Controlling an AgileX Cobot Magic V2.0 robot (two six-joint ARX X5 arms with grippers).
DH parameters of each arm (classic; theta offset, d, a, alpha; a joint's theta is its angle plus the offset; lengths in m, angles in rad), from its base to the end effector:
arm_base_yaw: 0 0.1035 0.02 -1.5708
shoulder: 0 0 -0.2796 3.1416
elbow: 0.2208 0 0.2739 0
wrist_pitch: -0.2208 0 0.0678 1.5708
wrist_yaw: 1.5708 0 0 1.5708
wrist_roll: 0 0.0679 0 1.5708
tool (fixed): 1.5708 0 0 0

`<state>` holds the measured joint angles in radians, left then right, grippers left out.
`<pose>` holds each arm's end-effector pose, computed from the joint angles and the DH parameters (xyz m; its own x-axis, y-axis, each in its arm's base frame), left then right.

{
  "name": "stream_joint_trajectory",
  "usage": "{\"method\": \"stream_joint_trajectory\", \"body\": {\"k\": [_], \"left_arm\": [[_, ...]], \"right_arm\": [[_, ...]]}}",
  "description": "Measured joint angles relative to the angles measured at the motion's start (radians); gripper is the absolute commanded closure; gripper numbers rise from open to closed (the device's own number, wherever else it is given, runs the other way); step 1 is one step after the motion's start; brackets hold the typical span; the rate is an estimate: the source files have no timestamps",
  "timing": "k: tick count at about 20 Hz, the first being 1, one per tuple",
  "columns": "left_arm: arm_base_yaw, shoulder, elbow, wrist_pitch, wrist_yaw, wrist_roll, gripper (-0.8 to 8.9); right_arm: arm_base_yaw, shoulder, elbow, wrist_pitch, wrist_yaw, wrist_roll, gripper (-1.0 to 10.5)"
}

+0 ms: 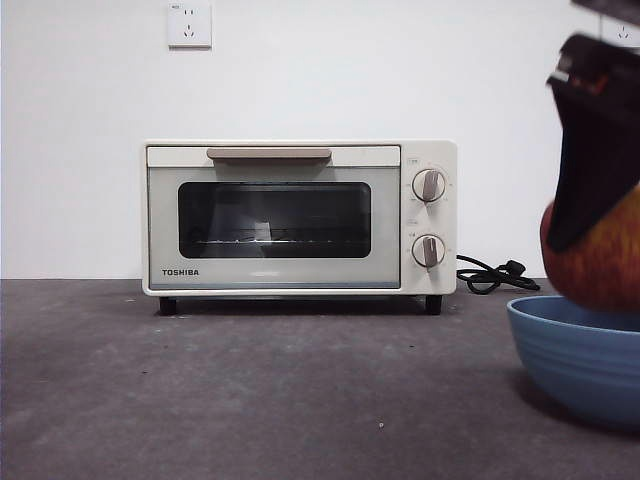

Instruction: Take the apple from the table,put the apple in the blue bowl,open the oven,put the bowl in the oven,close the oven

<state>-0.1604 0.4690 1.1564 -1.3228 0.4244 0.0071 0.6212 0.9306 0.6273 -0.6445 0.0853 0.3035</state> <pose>0.0384 -0.0345 0.3689 0.6583 -0.5236 -0.5408 0.4769 0.8460 -0.2387 0.1701 0.1146 0.1952 0.5223 0.2691 -0.8092 -0.3174 0.9421 0.1084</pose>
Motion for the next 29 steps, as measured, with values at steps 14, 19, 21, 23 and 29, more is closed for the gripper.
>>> {"method": "stream_joint_trajectory", "body": {"k": [14,19,21,23,29], "left_arm": [[-0.006,0.000,0.000,0.000,0.000,0.001,8.19],[-0.006,0.000,0.000,0.000,0.000,0.005,8.19],[-0.006,0.000,0.000,0.000,0.000,0.009,8.19],[-0.006,0.000,0.000,0.000,0.000,0.010,8.19],[-0.006,0.000,0.000,0.000,-0.001,0.011,8.19]], "right_arm": [[0.000,0.191,-0.002,0.051,0.023,0.000,5.3],[0.000,0.190,-0.002,0.055,0.061,0.023,3.1],[0.000,0.190,-0.002,0.055,0.060,0.029,3.1],[0.000,0.190,-0.002,0.055,0.056,0.030,3.1],[0.000,0.190,0.079,-0.049,0.061,0.030,3.1]]}}
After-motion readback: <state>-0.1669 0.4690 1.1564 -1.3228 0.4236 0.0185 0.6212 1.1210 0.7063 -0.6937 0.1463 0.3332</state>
